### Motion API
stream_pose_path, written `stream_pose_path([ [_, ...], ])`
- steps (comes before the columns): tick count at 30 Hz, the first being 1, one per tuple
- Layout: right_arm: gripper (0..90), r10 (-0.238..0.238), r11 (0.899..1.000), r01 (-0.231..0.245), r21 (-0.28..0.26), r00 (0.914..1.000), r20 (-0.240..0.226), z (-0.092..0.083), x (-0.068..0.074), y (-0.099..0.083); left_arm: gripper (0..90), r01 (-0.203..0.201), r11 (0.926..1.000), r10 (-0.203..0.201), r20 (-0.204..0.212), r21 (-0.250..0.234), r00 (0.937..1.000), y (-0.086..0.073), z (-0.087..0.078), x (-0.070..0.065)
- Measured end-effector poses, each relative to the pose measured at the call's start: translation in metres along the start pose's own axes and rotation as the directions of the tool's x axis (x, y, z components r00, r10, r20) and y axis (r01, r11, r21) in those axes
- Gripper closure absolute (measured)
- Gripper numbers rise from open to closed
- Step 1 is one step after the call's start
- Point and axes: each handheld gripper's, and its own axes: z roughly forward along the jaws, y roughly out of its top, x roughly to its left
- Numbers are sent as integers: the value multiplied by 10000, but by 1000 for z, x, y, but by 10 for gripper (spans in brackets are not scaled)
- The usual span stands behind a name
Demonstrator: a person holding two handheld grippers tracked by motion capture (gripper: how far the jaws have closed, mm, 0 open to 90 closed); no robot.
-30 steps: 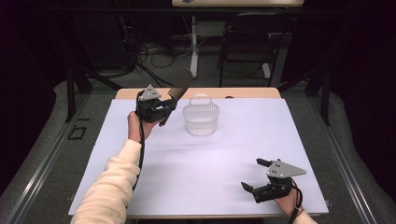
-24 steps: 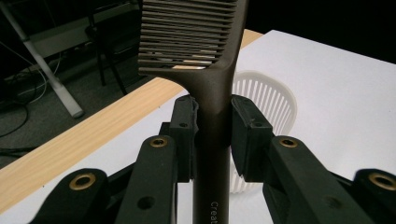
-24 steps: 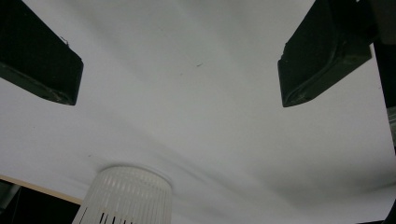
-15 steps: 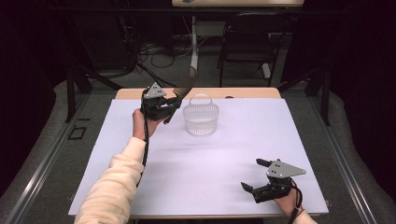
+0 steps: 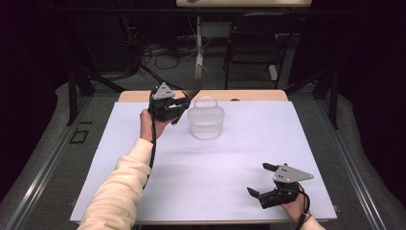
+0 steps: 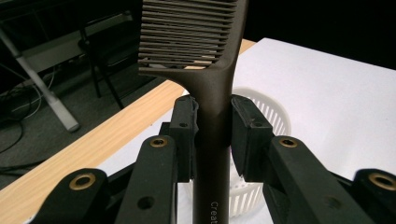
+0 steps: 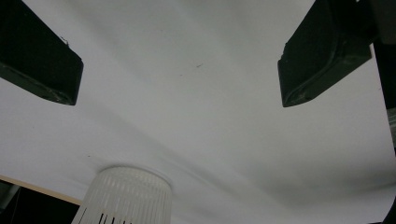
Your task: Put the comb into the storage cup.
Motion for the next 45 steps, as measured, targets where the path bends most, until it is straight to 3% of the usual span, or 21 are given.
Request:
stream_pose_path([
  [24, 0, -65, 10000, 64, 39, 10000, 48, 0, 0, 0, 723, -620, 9973, 633, 335, -400, 9974, 12, 15, -3],
  [45, 0, -70, 10000, 69, 53, 10000, 51, 0, -1, 0, 723, -863, 9945, 888, 415, -586, 9952, 20, 24, -7],
])
